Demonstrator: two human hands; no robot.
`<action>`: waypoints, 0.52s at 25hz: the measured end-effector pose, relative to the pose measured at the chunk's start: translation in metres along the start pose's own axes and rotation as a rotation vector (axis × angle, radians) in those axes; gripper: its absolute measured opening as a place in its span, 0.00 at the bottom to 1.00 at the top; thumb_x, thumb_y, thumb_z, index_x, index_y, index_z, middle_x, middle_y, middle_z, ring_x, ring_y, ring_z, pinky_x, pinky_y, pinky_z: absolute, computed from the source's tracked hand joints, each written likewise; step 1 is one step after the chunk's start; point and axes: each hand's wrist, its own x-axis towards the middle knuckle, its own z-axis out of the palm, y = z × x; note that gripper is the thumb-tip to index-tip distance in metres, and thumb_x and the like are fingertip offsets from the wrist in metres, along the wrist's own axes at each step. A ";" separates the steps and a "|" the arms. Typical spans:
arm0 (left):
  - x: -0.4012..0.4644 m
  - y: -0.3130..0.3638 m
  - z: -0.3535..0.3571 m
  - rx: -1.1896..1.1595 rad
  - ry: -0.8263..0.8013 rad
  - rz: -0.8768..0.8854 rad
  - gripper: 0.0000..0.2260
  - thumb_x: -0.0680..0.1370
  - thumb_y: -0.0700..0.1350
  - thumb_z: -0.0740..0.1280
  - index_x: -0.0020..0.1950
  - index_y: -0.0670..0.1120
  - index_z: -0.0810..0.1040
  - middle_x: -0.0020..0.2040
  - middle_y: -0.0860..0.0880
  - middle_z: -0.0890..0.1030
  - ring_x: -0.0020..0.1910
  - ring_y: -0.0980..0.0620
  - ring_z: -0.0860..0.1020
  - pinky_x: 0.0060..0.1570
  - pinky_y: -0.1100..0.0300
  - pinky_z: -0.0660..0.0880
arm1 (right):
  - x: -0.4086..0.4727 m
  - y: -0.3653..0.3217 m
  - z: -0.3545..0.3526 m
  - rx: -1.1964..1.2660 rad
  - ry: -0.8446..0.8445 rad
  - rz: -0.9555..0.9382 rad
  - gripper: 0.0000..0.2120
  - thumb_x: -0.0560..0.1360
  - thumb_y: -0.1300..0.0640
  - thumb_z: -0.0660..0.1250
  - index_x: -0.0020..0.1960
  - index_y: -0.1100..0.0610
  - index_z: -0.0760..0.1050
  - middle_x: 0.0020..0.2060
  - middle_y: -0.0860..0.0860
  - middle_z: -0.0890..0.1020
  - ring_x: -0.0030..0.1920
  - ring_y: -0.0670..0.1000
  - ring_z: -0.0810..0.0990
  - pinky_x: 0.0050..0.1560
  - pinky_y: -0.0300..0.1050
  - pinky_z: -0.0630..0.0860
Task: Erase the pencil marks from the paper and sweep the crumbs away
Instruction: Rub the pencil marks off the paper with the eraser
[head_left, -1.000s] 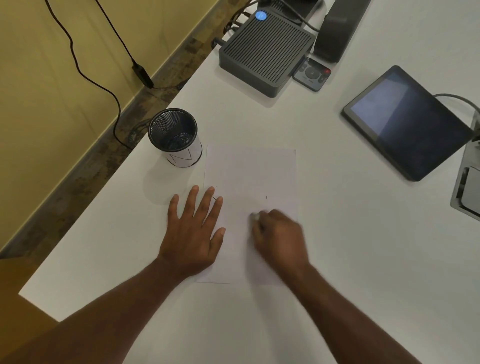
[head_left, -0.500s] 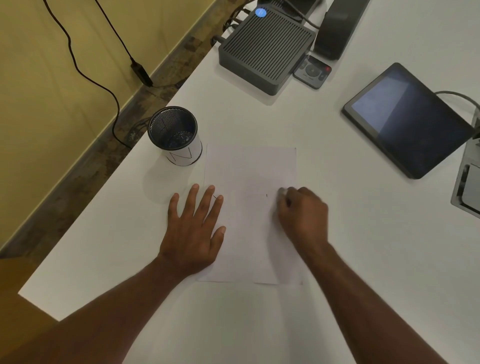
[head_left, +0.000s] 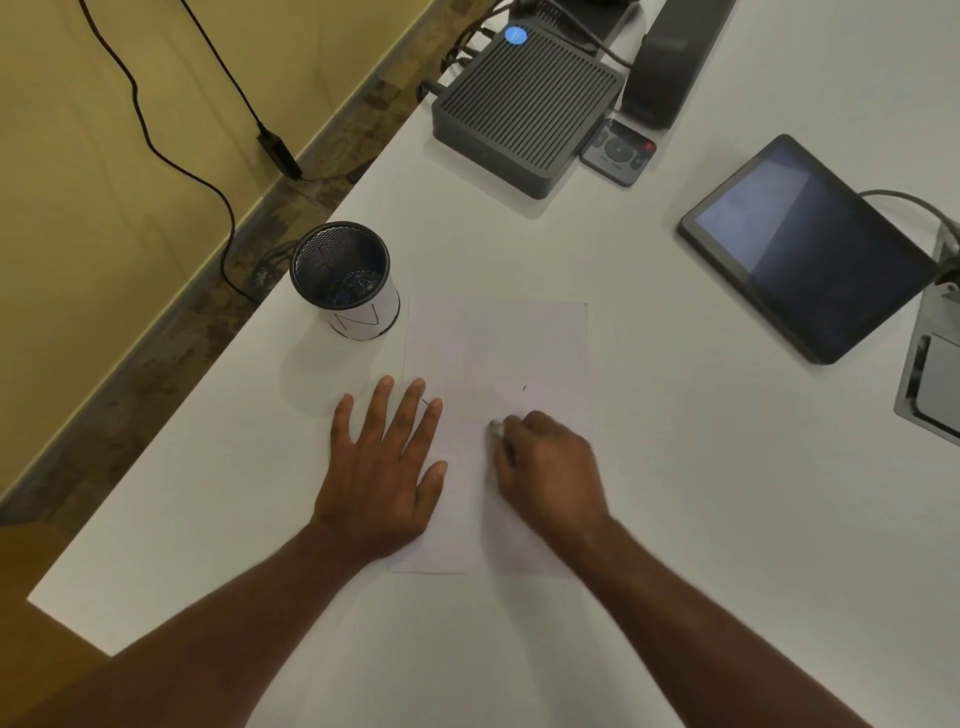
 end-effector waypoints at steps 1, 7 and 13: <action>0.000 0.000 0.001 -0.002 0.003 0.000 0.30 0.84 0.59 0.50 0.83 0.46 0.59 0.85 0.42 0.57 0.83 0.35 0.56 0.75 0.28 0.56 | 0.005 0.009 -0.006 0.018 -0.017 0.038 0.14 0.77 0.56 0.67 0.32 0.57 0.74 0.29 0.54 0.76 0.28 0.58 0.76 0.28 0.43 0.66; 0.000 -0.001 0.001 0.001 0.026 -0.001 0.30 0.84 0.59 0.50 0.84 0.46 0.58 0.85 0.42 0.57 0.83 0.35 0.55 0.76 0.29 0.55 | 0.011 0.001 -0.005 -0.004 0.040 0.149 0.15 0.77 0.56 0.66 0.32 0.56 0.72 0.28 0.54 0.75 0.28 0.58 0.74 0.28 0.45 0.68; -0.001 0.000 0.003 0.001 0.035 -0.001 0.30 0.85 0.59 0.49 0.83 0.46 0.59 0.85 0.43 0.57 0.83 0.36 0.55 0.76 0.29 0.55 | 0.008 0.033 -0.015 -0.030 0.081 0.187 0.16 0.77 0.56 0.67 0.31 0.56 0.71 0.27 0.51 0.73 0.27 0.56 0.73 0.28 0.42 0.63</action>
